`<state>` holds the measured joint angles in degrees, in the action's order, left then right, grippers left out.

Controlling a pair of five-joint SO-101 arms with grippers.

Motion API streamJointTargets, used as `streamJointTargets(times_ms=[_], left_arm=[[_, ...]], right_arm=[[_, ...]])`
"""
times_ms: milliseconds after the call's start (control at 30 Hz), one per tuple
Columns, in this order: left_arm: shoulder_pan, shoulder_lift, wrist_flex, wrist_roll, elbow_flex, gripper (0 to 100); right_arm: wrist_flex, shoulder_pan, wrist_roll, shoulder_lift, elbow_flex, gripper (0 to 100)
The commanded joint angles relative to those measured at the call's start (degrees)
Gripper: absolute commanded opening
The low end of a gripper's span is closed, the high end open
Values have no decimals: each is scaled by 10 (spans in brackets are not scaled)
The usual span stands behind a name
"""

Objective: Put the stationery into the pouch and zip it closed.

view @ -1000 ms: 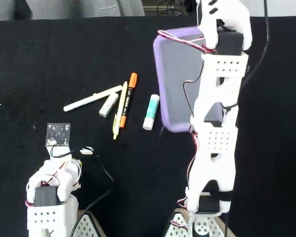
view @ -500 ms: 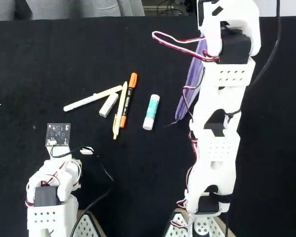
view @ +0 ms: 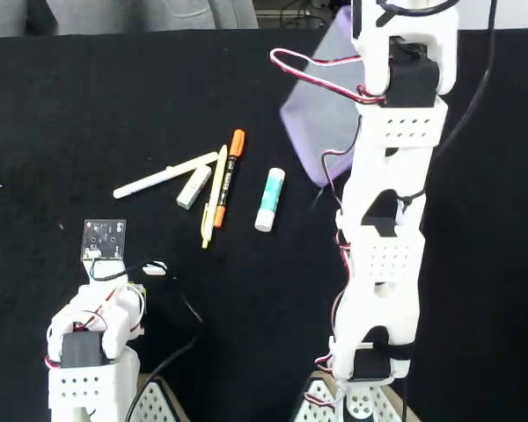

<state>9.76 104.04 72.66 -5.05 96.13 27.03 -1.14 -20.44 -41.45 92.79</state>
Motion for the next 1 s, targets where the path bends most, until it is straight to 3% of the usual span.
streamJointTargets(times_ms=[0, 233, 567, 967], left_arm=[[-4, 4, 0, -6, 13, 58], [-3, 4, 0, -6, 13, 58], [-3, 4, 0, -6, 13, 58], [-2, 4, 0, -6, 13, 58]], right_arm=[[5, -9, 5, 4, 19, 11], [163, 3, 5, 7, 29, 11], [299, 11, 5, 73, 29, 11], [428, -44, 5, 189, 29, 13]])
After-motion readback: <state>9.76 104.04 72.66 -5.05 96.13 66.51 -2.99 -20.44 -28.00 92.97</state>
